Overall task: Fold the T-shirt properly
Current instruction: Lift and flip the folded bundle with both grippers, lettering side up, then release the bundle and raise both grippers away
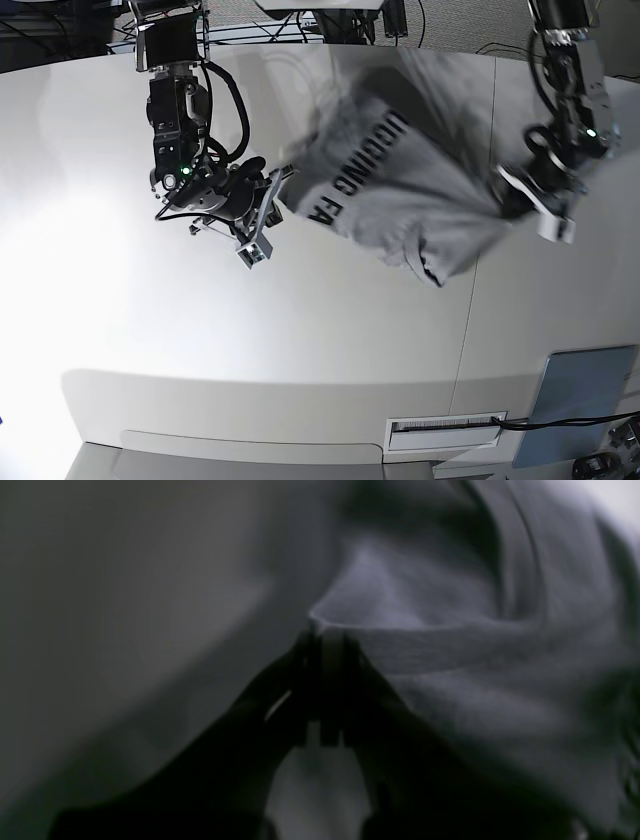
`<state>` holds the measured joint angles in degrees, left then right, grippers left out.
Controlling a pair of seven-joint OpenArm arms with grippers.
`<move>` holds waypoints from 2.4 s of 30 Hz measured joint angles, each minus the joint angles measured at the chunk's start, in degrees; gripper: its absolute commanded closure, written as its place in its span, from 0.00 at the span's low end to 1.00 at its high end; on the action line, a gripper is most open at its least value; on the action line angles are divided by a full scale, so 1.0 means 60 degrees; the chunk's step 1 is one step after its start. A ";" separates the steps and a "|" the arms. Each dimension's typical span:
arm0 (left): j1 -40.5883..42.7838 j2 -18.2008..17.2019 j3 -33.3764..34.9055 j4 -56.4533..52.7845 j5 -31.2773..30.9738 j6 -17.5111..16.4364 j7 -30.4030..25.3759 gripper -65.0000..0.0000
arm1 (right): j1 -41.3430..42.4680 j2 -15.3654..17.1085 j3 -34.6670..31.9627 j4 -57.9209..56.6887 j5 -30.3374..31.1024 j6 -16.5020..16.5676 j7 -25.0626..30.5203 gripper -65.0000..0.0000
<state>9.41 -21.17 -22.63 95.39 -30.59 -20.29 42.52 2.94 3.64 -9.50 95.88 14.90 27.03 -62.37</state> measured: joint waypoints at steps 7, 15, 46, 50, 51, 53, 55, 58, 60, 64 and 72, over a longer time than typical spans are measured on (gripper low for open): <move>-0.0062 0.0007 -0.0131 0.0018 0.0816 -0.0117 0.0637 0.63 | -0.0047 0.0000 0.0000 0.0000 0.0000 0.0000 0.0007 1.00; 0.0007 -0.0051 -0.0131 0.0018 0.1388 0.0040 0.1341 0.66 | -0.0044 -0.0189 0.0011 0.0000 -0.0004 -0.0004 0.0313 1.00; -0.1177 0.0539 0.1545 -0.3089 0.0076 -0.0878 -0.0619 0.82 | -0.2007 -0.0503 -0.3483 0.1067 -0.1089 -0.0801 -0.0175 1.00; -0.1166 0.0517 0.1566 -0.3064 -0.0011 -0.0882 -0.0656 0.82 | -0.2641 -0.0219 -0.3464 0.1759 -0.1657 -0.1060 -0.0102 1.00; -0.1151 0.0481 0.1581 -0.3031 -0.0011 -0.0892 -0.0674 0.82 | -0.2758 -0.0160 -0.3464 0.1887 -0.1767 -0.1089 -0.0102 1.00; -0.1100 0.0328 0.1639 -0.2958 0.0025 -0.0922 -0.0838 0.82 | -0.2918 -0.0058 -0.3464 0.2124 -0.1745 -0.1082 -0.0106 1.00; -0.1042 0.0146 0.1647 -0.2954 0.0029 -0.0947 -0.1071 0.82 | -0.3045 0.0025 -0.3464 0.2295 -0.1745 -0.1093 -0.0106 1.00; -0.1024 -0.0237 0.1654 -0.2969 0.0091 -0.0441 -0.1297 0.82 | -0.3231 0.0029 -0.3464 0.2477 -0.1756 -0.1086 -0.0106 1.00; -0.1013 -0.0477 0.1654 -0.3002 -0.0102 -0.0328 -0.1355 0.82 | -0.3297 0.0025 -0.3464 0.2605 -0.1796 -0.1082 -0.0102 1.00; -0.0936 -0.0918 0.1657 -0.3016 -0.0772 -0.0882 -0.1366 0.93 | -0.3297 0.0029 -0.3464 0.2779 -0.2433 -0.1541 -0.0066 1.00; -0.0834 -0.1432 0.1679 -0.2076 -0.1064 -0.1443 -0.1275 0.97 | -0.3326 0.0029 -0.3464 0.3100 -0.3136 -0.2310 0.0044 1.00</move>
<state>4.40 -29.76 -12.56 82.94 -36.97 -28.95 34.87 -17.02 3.81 -30.28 114.48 -3.92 13.17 -62.11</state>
